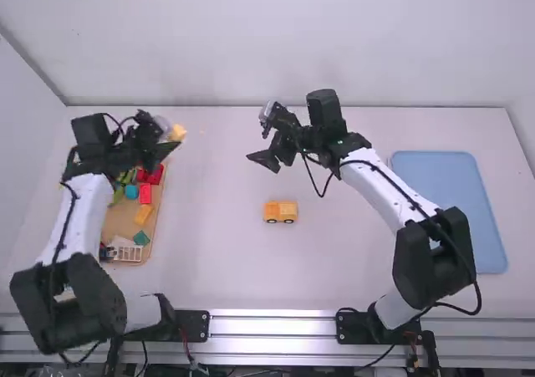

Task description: Assemble lego blocks to make yellow taxi

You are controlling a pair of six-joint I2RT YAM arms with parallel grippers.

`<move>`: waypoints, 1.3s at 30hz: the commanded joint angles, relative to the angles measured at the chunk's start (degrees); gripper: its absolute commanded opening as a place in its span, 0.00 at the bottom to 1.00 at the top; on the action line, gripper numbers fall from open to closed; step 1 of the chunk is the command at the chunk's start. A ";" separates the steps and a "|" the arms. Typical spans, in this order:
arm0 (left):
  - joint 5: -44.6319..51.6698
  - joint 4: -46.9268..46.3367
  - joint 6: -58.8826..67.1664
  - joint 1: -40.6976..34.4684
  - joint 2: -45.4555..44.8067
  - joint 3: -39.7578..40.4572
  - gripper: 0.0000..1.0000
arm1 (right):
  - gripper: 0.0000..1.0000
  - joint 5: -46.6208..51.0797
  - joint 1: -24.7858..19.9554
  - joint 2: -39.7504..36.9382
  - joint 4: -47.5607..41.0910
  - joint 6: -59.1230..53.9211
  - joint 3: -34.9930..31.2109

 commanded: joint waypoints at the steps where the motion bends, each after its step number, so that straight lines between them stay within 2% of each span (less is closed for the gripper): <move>1: 6.23 6.54 -7.93 -7.54 -3.58 -5.60 0.09 | 0.99 -13.79 -2.14 0.46 0.79 -5.73 -2.56; 6: 6.82 17.86 -17.59 -17.79 -2.34 -11.28 0.08 | 0.99 -22.67 -5.05 0.44 12.74 -1.57 -9.05; 9: 12.39 23.71 -20.65 -19.93 0.31 -12.96 0.08 | 0.99 -25.64 -7.15 0.44 18.84 2.38 -11.47; 13: 20.76 32.46 -26.88 -21.46 5.44 -13.62 0.09 | 1.00 -35.47 -10.49 0.44 24.06 1.86 -14.58; 15: 23.43 35.12 -27.47 -21.97 7.21 -13.62 0.08 | 1.00 -35.71 -10.60 0.44 25.18 2.97 -15.10; 18: 27.06 43.32 -30.34 -23.89 11.41 -13.62 0.08 | 0.84 -34.23 -10.05 0.46 25.99 6.45 -15.30; 24: 26.34 54.42 -38.07 -27.26 14.10 -13.62 0.08 | 0.78 -31.43 -9.05 0.46 24.09 5.64 -15.32; 28: 23.47 55.63 -40.02 -27.23 14.10 -13.62 0.08 | 0.62 -31.45 -8.70 0.46 24.44 5.62 -15.32; 30: 23.56 55.49 -39.95 -27.30 14.10 -13.64 0.08 | 0.59 -31.45 -8.83 0.46 24.48 5.62 -15.32; 33: 23.50 54.84 -39.82 -27.26 14.10 -13.64 0.08 | 0.47 -31.43 -8.85 0.46 24.46 5.64 -15.32; 35: 23.54 54.47 -39.04 -27.21 14.10 -13.64 0.08 | 0.46 -31.43 -8.85 0.46 24.46 5.64 -15.32; 36: 23.54 53.83 -37.77 -27.30 14.10 -13.64 0.09 | 0.39 -31.50 -8.85 0.46 24.46 5.64 -15.32; 39: 23.54 53.72 -37.66 -27.34 14.10 -13.64 0.10 | 0.35 -31.45 -8.61 0.46 24.46 5.62 -15.32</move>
